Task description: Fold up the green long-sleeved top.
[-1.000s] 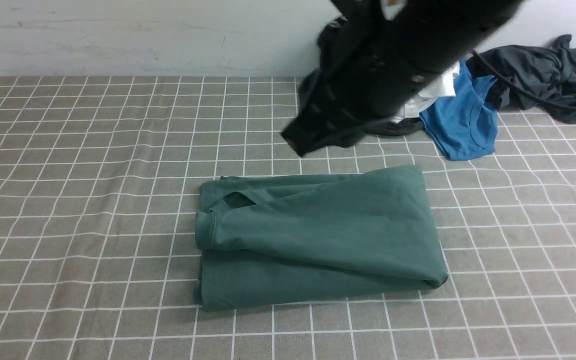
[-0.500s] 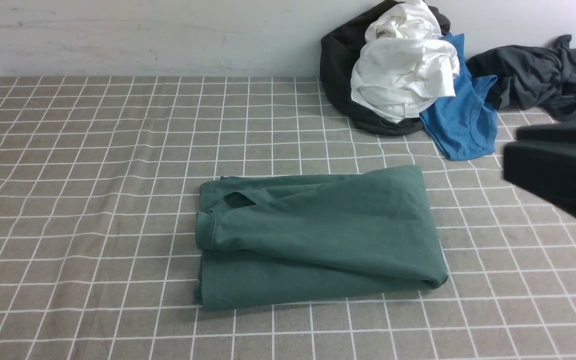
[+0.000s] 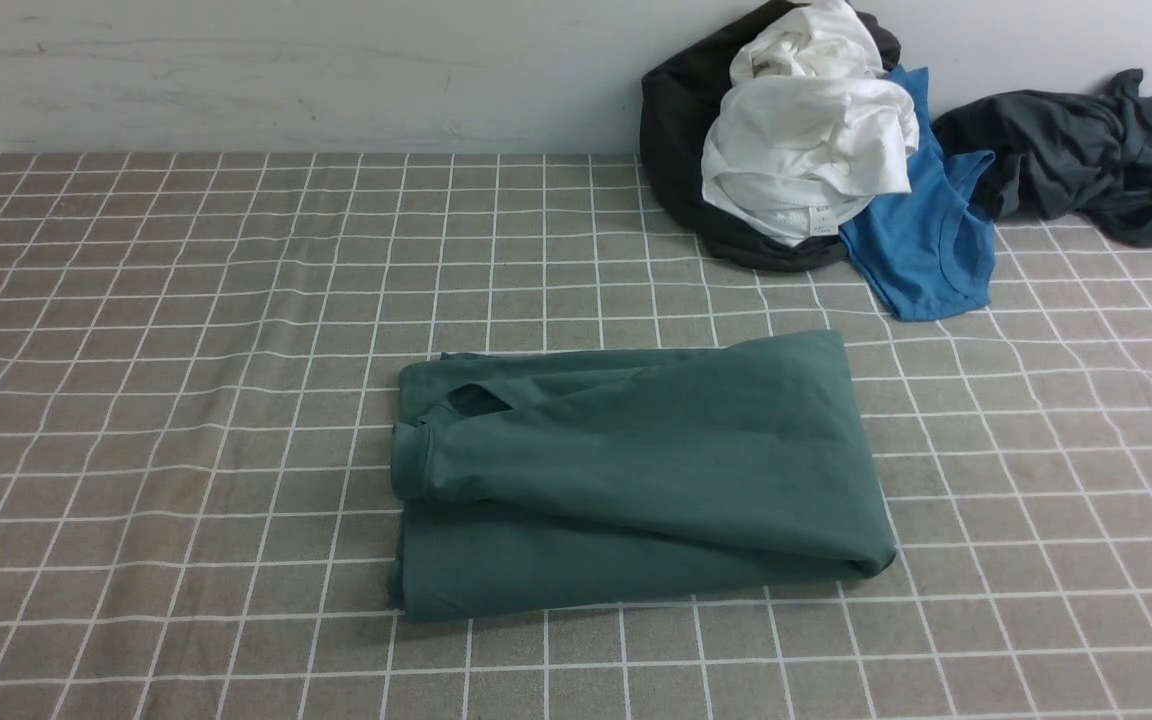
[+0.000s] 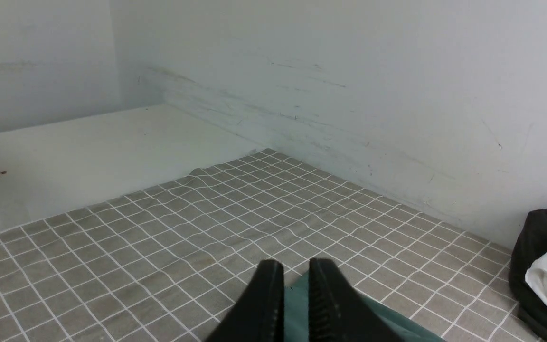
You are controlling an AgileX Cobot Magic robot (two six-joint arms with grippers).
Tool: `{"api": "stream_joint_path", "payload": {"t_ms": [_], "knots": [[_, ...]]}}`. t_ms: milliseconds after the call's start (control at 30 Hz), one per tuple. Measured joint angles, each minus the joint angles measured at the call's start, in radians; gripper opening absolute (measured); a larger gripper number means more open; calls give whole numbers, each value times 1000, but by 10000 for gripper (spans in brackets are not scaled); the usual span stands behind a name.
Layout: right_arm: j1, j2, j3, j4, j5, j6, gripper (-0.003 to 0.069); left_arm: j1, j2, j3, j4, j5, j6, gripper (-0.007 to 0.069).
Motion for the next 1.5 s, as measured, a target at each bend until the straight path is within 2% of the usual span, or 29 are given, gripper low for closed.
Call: {"api": "stream_joint_path", "payload": {"t_ms": [267, 400, 500, 600, 700, 733, 800, 833, 867, 900, 933, 1000, 1067, 1100, 1133, 1233, 1500], "knots": [[0, 0, 0, 5, 23, 0, 65, 0, 0, 0, 0, 0, 0, 78], [0, 0, 3, 28, 19, 0, 27, 0, 0, 0, 0, 0, 0, 78], [-1, -8, 74, 29, -79, 0, -9, 0, 0, 0, 0, 0, 0, 78], [-29, -55, 214, 29, -262, 0, -13, 0, 0, 0, 0, -1, 0, 78], [-113, -108, 377, 31, -408, 0, -14, 0, 0, 0, 0, -1, 0, 78], [-129, -115, 388, 32, -423, 0, -14, 0, 0, 0, 0, -1, 0, 78], [-254, -168, 507, 43, -464, 0, -14, 0, 0, 0, 0, -1, 0, 78], [-264, -172, 515, 44, -464, 1, -14, 0, 0, 0, 0, -1, 0, 78], [-356, -216, 584, 45, -459, 17, -14, 0, 0, 0, 0, -1, 0, 78], [-408, -242, 605, 43, -449, 33, -14, 0, 0, 0, 0, -1, 0, 78], [-418, -248, 610, 40, -449, 38, -14, 0, 0, 0, 0, -1, 0, 78], [-553, -311, 644, -1, -369, 112, -14, 0, 0, 0, 0, -1, 0, 78], [-642, -344, 648, -55, -297, 180, -14, 0, 0, 0, 0, -1, 0, 78], [-651, -347, 648, -61, -289, 188, -14, 0, 0, 0, 0, -1, 0, 78], [-722, -372, 648, -97, -229, 247, -14, 0, 0, 0, 0, -1, 0, 78], [-771, -400, 665, -121, -173, 297, -14, 0, 0, 0, 0, -1, 0, 78], [-755, -419, 678, -146, -97, 307, -14, 0, 0, 1, 0, -1, 0, 78]]}}
